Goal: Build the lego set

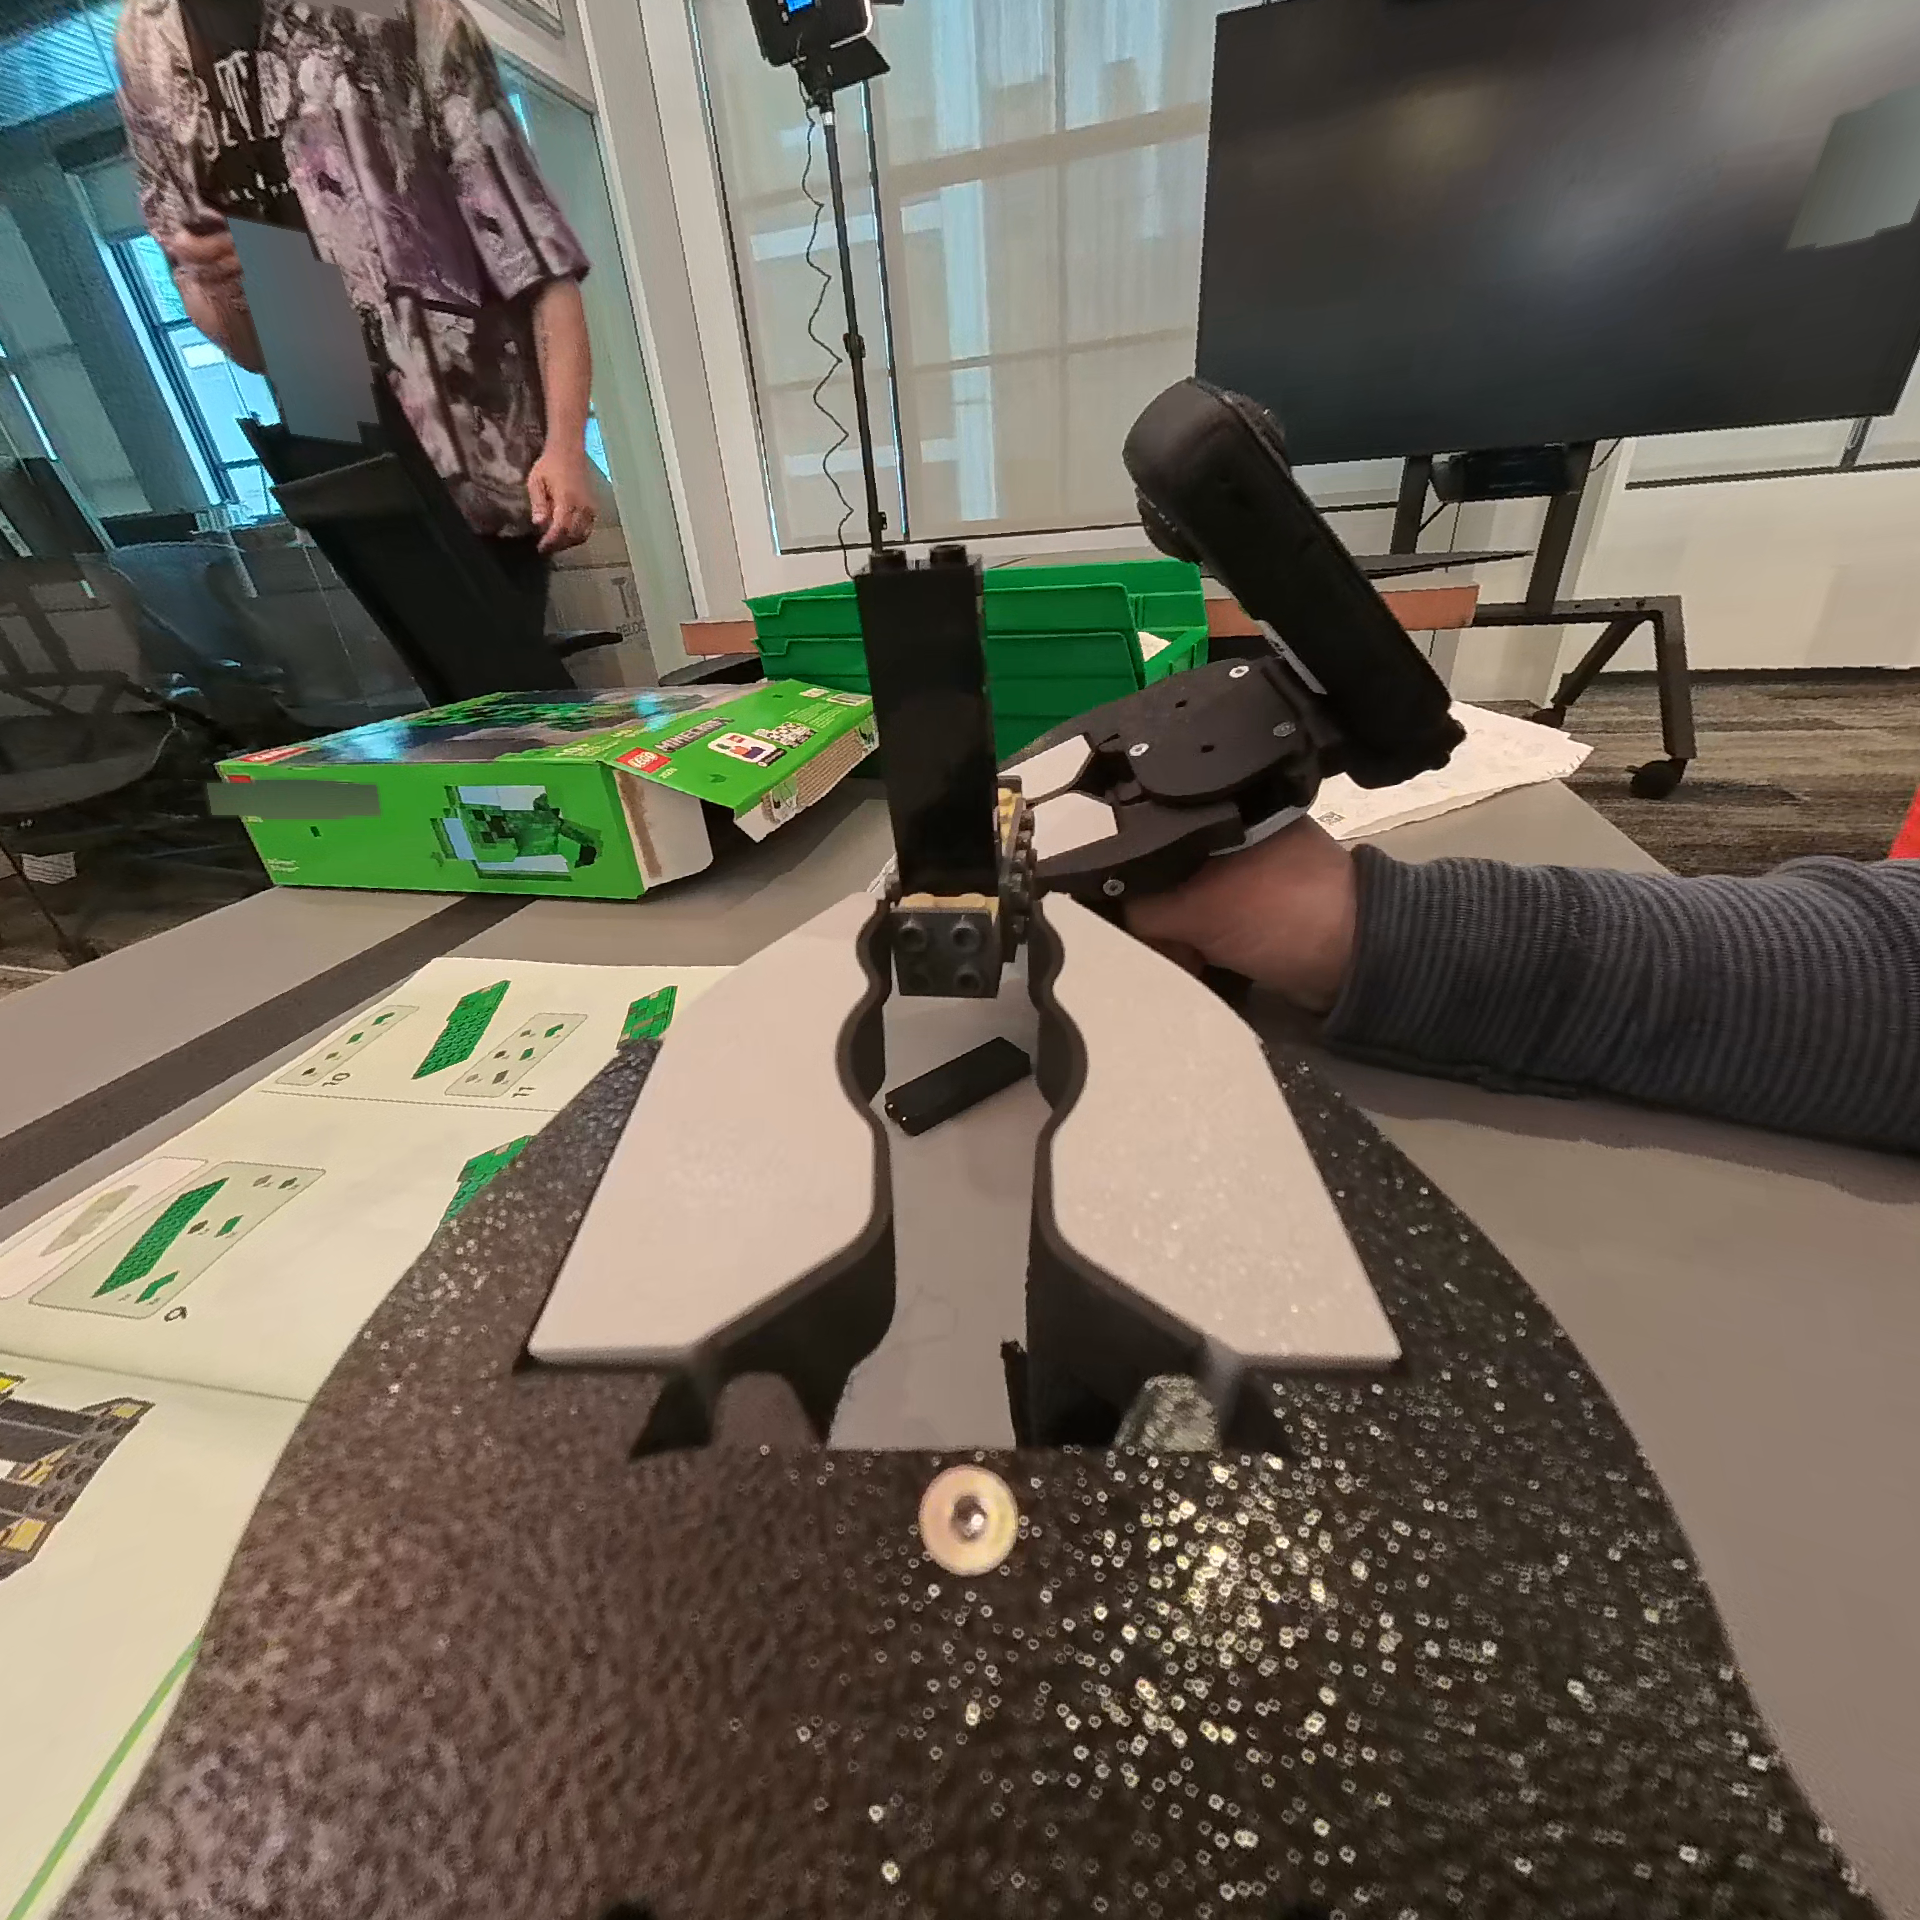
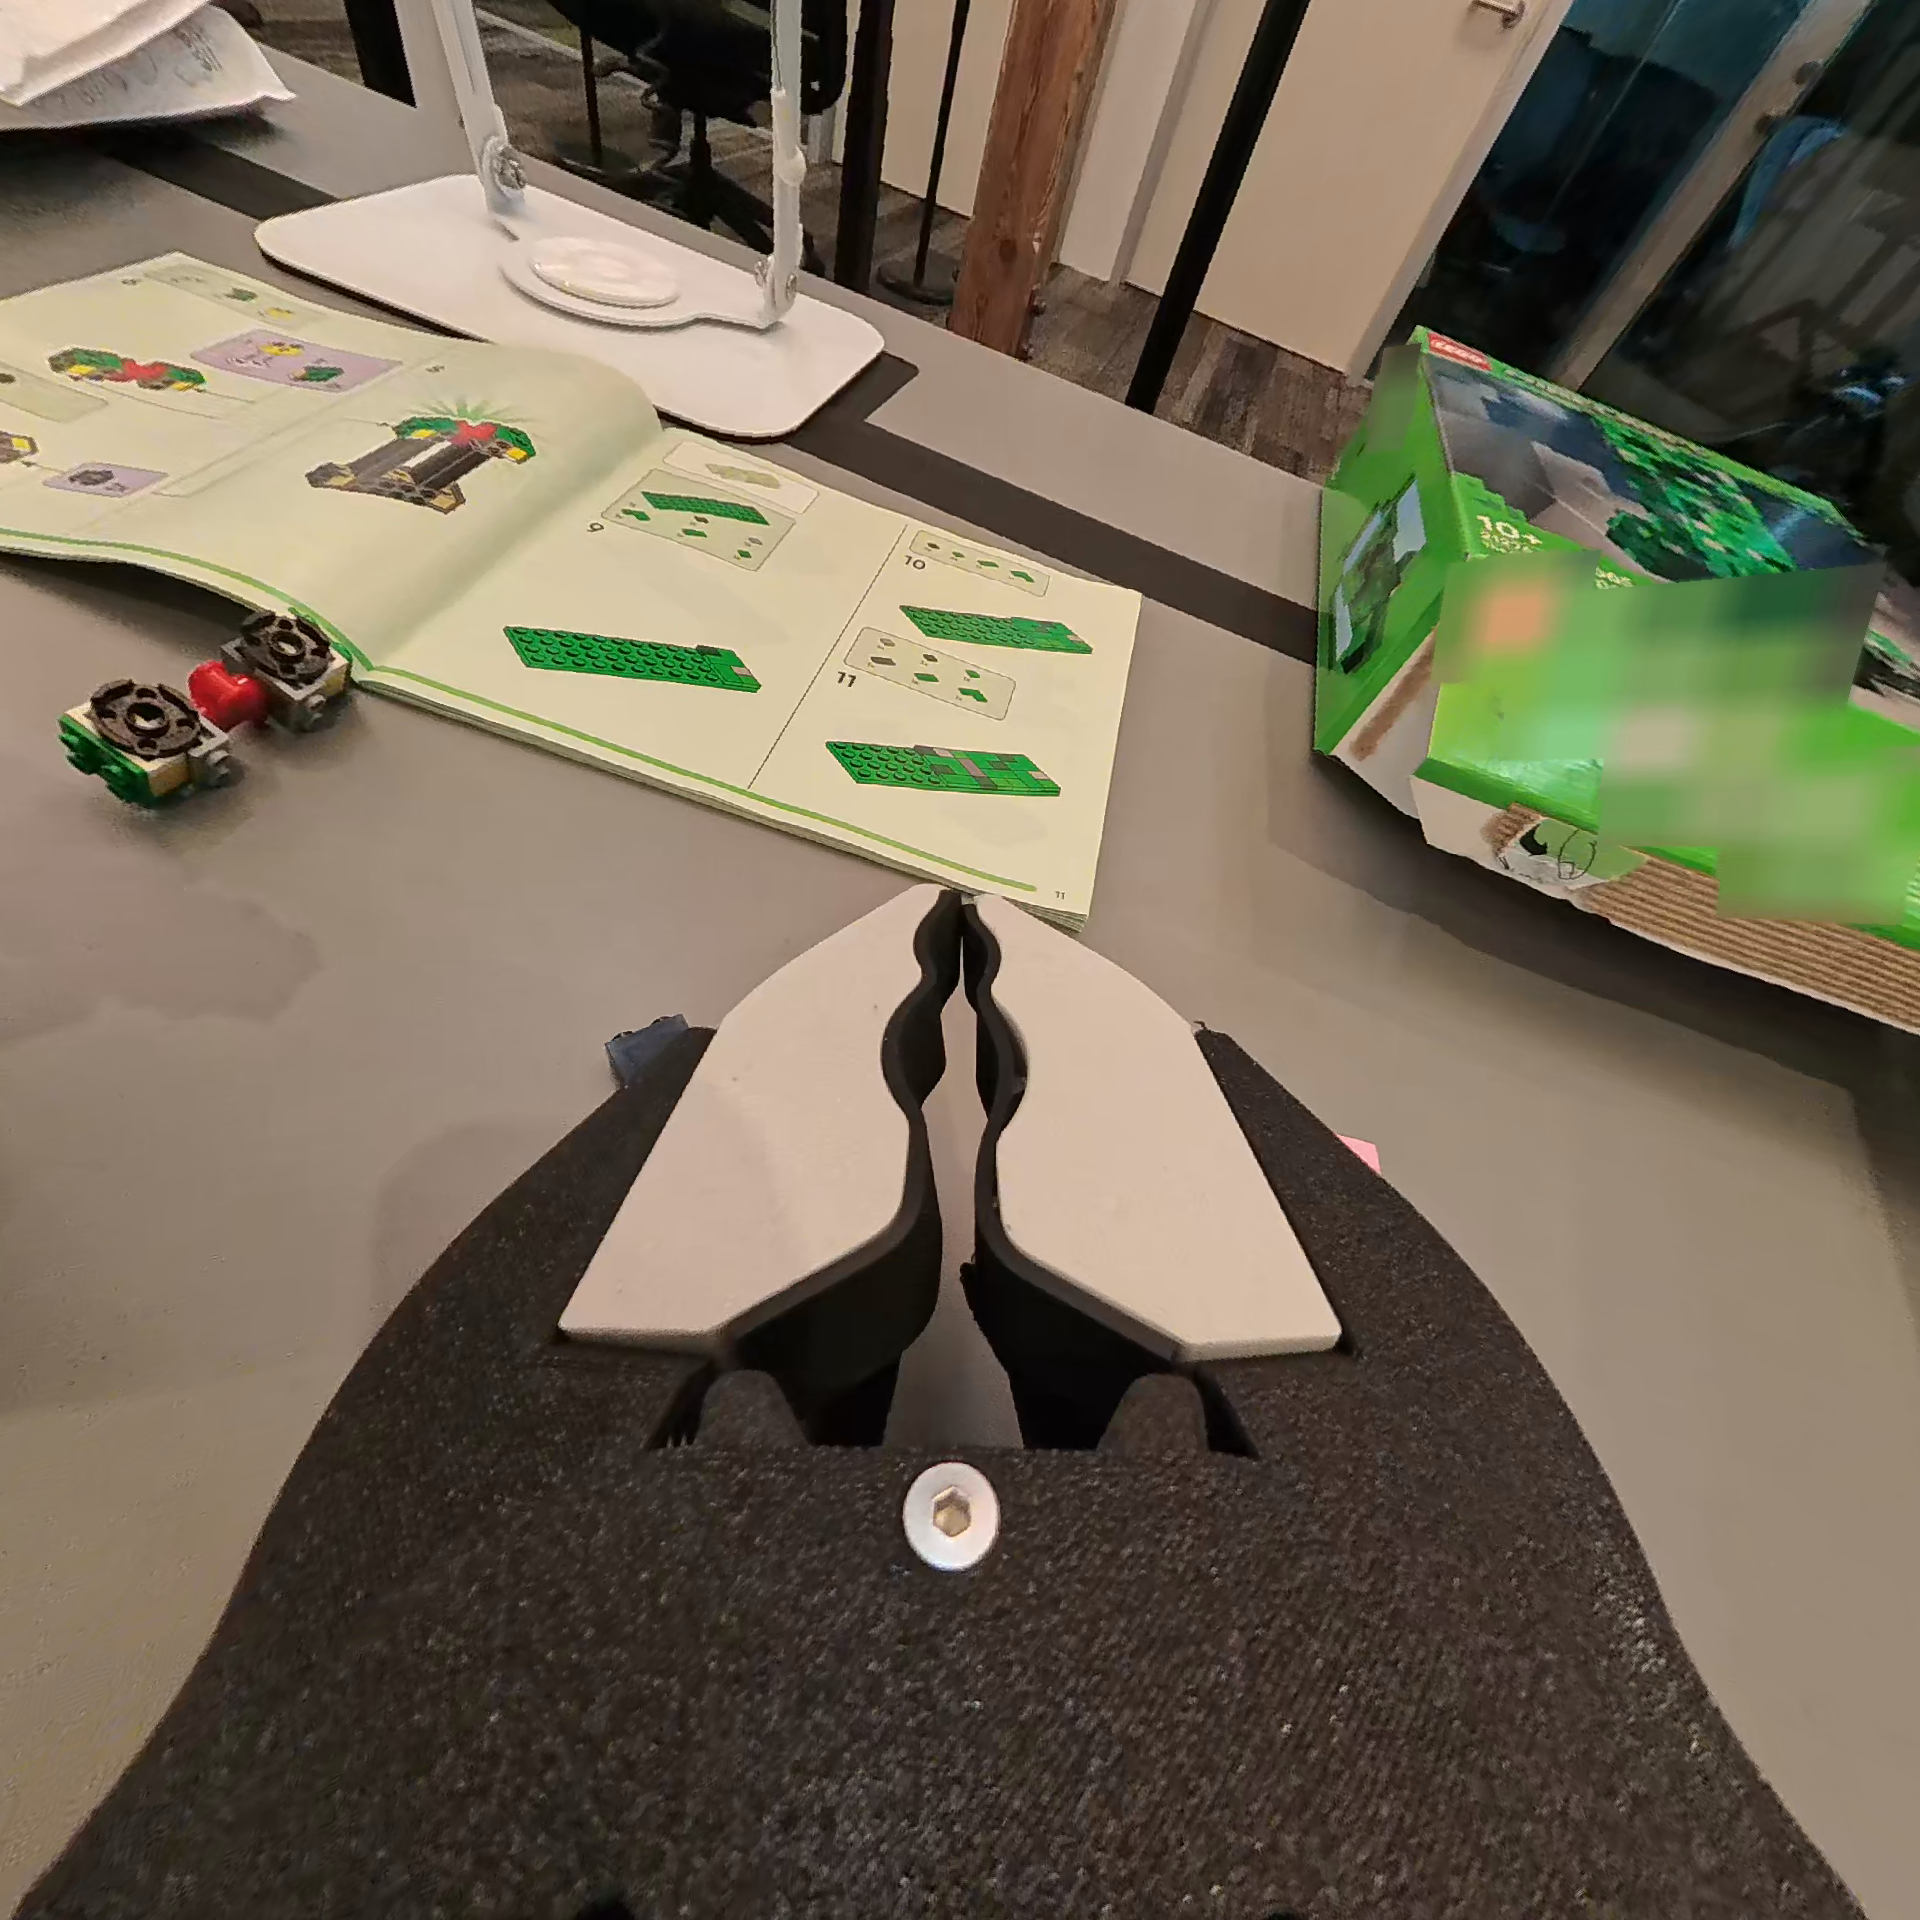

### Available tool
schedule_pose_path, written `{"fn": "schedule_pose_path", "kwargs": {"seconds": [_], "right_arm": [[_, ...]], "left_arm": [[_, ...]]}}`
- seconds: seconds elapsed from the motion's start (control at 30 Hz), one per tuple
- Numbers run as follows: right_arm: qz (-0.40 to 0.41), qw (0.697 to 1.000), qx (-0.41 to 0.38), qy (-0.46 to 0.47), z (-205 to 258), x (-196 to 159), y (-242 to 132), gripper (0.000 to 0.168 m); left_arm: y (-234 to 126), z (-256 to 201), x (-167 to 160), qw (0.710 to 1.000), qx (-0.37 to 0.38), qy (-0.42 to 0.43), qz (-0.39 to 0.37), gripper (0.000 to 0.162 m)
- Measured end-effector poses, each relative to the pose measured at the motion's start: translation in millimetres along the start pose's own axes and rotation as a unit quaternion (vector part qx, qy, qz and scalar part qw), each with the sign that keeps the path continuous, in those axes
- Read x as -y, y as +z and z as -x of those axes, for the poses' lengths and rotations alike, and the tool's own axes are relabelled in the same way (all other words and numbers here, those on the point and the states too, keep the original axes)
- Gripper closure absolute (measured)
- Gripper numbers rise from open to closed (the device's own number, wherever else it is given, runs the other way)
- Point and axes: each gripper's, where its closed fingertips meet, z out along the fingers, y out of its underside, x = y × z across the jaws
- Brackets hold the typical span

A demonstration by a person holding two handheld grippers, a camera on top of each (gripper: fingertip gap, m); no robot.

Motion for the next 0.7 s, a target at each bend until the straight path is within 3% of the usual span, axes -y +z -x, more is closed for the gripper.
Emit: {"fn": "schedule_pose_path", "kwargs": {"seconds": [0.27,0.5,0.6,0.7], "right_arm": [[-0.009,1.0,0.017,-0.004,4.3,2.3,-0.5,0.168],[-0.129,0.991,0.006,-0.03,-0.7,42.3,-27.1,0.14],[-0.144,0.982,-0.093,-0.084,-24.8,48.9,-37.2,0.116],[-0.138,0.983,-0.067,-0.102,-19.7,45.7,-35.9,0.117]], "left_arm": [[-0.3,1.3,0.5,1.0,0.004,-0.001,-0.002,0.138],[-6.1,17.7,2.0,0.999,0.051,-0.002,-0.007,0.138],[-7.9,23.8,1.2,0.998,0.069,0.009,-0.003,0.138],[-8.1,24.5,1.0,0.997,0.073,0.011,-0.002,0.138]]}}
